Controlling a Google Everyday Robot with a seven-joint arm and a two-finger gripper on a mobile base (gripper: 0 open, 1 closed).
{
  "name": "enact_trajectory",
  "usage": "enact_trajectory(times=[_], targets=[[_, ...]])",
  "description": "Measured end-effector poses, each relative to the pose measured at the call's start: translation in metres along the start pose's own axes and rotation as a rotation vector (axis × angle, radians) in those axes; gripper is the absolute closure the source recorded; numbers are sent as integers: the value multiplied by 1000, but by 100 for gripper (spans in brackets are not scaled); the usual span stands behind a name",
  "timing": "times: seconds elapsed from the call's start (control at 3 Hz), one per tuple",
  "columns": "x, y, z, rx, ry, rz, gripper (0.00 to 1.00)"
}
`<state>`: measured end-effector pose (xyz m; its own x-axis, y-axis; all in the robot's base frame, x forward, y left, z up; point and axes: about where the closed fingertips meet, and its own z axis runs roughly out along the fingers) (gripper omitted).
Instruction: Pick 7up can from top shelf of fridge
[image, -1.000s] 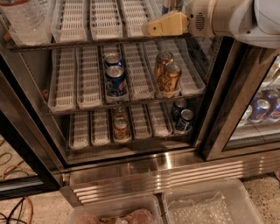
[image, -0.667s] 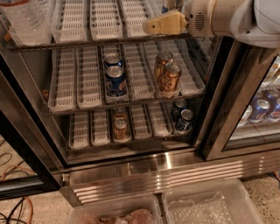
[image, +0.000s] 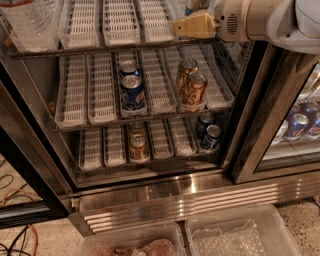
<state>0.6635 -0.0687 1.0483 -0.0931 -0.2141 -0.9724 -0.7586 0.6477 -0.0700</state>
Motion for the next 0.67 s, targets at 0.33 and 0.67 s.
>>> enact_trajectory(times=[0.33,0.67], targets=[[0,-2,-3,0,0,0,88],[-10,10,6,-3,-79,13,100]])
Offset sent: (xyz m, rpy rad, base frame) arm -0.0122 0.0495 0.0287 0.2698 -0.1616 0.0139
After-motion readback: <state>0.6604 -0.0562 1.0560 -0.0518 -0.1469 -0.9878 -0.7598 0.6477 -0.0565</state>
